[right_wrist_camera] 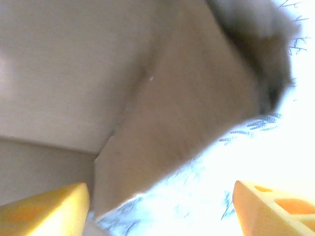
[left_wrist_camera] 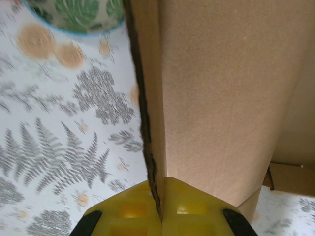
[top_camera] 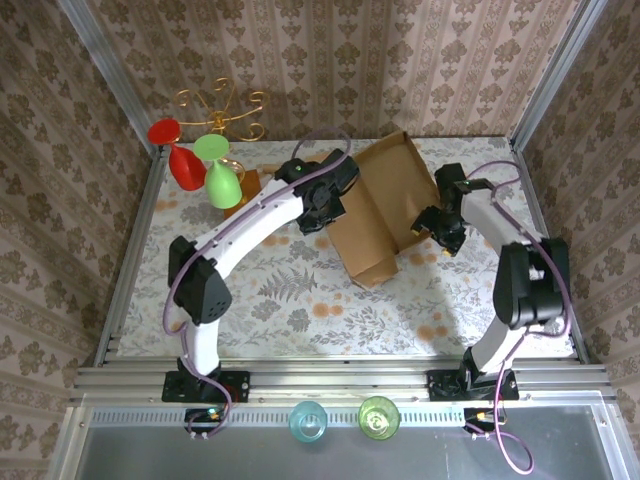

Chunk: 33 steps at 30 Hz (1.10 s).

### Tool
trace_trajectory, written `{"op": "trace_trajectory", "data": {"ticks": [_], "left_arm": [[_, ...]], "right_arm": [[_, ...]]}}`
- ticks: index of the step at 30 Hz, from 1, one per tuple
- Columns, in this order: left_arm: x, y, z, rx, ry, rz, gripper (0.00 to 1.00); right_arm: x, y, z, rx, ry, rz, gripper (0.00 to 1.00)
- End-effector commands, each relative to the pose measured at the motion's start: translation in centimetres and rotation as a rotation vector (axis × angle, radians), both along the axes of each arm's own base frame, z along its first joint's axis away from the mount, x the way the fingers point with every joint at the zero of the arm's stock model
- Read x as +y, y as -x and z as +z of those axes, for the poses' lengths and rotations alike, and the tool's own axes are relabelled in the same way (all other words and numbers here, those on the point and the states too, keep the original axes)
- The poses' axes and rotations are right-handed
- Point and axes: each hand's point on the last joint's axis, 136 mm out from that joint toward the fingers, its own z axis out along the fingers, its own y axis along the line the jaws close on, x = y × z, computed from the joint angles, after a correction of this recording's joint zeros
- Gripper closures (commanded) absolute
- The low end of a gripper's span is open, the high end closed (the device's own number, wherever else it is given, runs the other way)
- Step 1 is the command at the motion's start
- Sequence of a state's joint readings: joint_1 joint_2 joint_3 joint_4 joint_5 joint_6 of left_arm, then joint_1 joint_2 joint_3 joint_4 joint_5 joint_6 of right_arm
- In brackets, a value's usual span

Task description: Fold the paper box

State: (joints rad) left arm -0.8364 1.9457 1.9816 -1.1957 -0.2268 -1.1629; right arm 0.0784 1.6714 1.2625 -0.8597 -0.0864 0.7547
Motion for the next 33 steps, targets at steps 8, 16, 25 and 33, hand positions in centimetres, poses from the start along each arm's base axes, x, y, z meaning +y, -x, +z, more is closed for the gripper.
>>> {"op": "trace_trajectory", "data": {"ticks": [8,16,25,33], "left_arm": [[3.7,-2.8,4.8,-0.089,-0.473,-0.366,1.0],[3.2,-5.1,8.7,-0.261,-0.774,-0.602,1.0],[-1.5,-6.9,9.5,-0.389,-1.075,-0.928,1.0],[-3.8,-7.9,9.7,-0.443,-1.239,-0.988,1.0]], "right_arm": [[2.2,2.1,7.5,-0.166,-0.163,-0.04,0.26],[3.0,-0.2,10.4,-0.302,-0.259,-0.022,0.39],[4.0,-3.0,15.6,-0.611,-0.287,0.137,0.47],[1.2,-4.3,16.3,-0.623,-0.389,-0.115,0.5]]}}
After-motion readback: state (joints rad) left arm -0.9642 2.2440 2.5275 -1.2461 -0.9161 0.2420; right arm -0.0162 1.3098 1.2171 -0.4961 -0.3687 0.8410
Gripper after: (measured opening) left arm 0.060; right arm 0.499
